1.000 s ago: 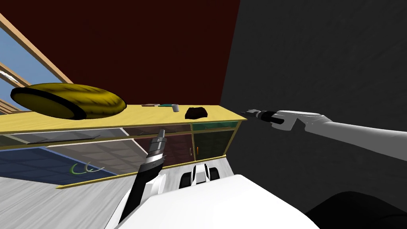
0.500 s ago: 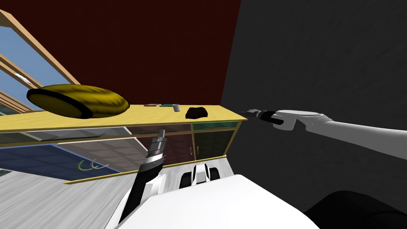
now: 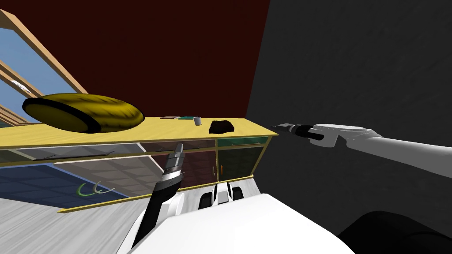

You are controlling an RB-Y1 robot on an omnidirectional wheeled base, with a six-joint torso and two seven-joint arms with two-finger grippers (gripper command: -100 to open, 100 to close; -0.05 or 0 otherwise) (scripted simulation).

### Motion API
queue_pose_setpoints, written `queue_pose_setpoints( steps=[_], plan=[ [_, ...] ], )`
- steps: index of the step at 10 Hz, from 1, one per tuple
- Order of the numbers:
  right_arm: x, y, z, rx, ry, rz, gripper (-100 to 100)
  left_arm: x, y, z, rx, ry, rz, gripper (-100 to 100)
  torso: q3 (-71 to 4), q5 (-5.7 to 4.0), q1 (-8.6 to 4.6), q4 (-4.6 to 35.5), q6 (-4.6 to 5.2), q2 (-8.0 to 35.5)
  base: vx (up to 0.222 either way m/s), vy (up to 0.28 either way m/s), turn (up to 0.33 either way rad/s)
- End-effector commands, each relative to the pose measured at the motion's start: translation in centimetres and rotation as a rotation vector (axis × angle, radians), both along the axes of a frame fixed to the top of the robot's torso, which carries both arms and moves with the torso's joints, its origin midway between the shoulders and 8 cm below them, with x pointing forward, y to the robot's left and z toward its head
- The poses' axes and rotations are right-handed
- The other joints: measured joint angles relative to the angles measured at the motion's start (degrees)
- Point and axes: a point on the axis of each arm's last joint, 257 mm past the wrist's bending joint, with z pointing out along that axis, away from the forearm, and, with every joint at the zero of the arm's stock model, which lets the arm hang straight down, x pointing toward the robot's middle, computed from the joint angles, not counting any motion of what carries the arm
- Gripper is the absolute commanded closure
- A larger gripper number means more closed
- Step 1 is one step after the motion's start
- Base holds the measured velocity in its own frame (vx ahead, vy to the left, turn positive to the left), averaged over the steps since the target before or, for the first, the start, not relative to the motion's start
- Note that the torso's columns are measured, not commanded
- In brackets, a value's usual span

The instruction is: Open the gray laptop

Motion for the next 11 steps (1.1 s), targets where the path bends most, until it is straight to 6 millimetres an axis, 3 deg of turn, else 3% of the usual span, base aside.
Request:
queue_pose_setpoints(
  steps=[1,4,6,10,11],
  plan=[
    [-2.2,-2.6,-3.0,0.045,0.052,-0.024,-100,0.0,0.0,0.0,0.0,0.0,0.0,0,0.01,-0.06,-0.08,0.0,0.13,-0.01,0.109,0.051,0.039],
    [-2.7,-3.0,-2.3,0.066,0.042,0.003,-100,0.0,0.0,0.0,0.0,0.0,0.0,0,-0.21,-0.31,-0.1,-0.33,-0.11,-0.4,0.082,0.052,-0.031],
    [-3.5,-5.1,-1.9,0.054,0.038,-0.037,-100,0.0,0.0,0.0,0.0,0.0,0.0,0,-0.19,-0.37,-0.37,-0.28,-0.1,-0.35,-0.015,-0.003,0.042],
    [-3.4,-5.1,-1.6,0.054,0.032,-0.036,-100,0.0,0.0,0.0,0.0,0.0,0.0,0,-0.11,-0.27,-0.48,-0.1,0.25,-0.23,-0.004,0.01,-0.004],
    [-4.2,-5.3,-2.1,0.074,0.04,-0.016,-100,0.0,0.0,0.0,0.0,0.0,0.0,0,-0.15,-0.26,-0.55,-0.09,0.21,-0.26,0.095,0.081,0.012]
  ],
)
